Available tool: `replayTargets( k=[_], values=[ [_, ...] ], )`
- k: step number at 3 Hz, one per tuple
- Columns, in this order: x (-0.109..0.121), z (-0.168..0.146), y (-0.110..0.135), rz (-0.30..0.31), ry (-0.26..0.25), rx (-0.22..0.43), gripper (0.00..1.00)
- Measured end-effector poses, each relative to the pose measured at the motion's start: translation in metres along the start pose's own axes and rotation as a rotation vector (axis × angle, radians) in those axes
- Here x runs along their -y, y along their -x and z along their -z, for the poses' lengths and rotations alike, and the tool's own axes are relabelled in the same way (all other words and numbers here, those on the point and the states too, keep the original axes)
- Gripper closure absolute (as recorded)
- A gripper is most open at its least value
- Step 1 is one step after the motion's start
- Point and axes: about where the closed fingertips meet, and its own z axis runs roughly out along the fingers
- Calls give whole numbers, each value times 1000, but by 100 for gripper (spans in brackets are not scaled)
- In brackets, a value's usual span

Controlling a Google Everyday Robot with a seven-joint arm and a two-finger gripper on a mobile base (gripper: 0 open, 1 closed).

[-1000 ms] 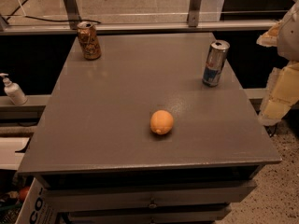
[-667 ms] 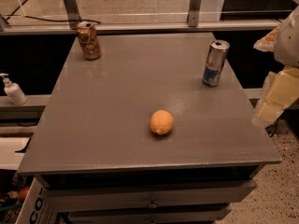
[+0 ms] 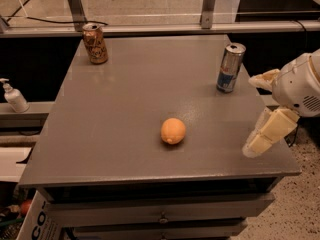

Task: Move orange near orange can

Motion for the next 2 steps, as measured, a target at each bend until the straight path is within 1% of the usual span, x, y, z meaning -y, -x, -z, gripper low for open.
replayTargets(
  k=[1, 2],
  values=[
    [-23, -25, 35, -20, 86, 183, 0],
    [-14, -9, 26, -8, 44, 97, 0]
  ],
)
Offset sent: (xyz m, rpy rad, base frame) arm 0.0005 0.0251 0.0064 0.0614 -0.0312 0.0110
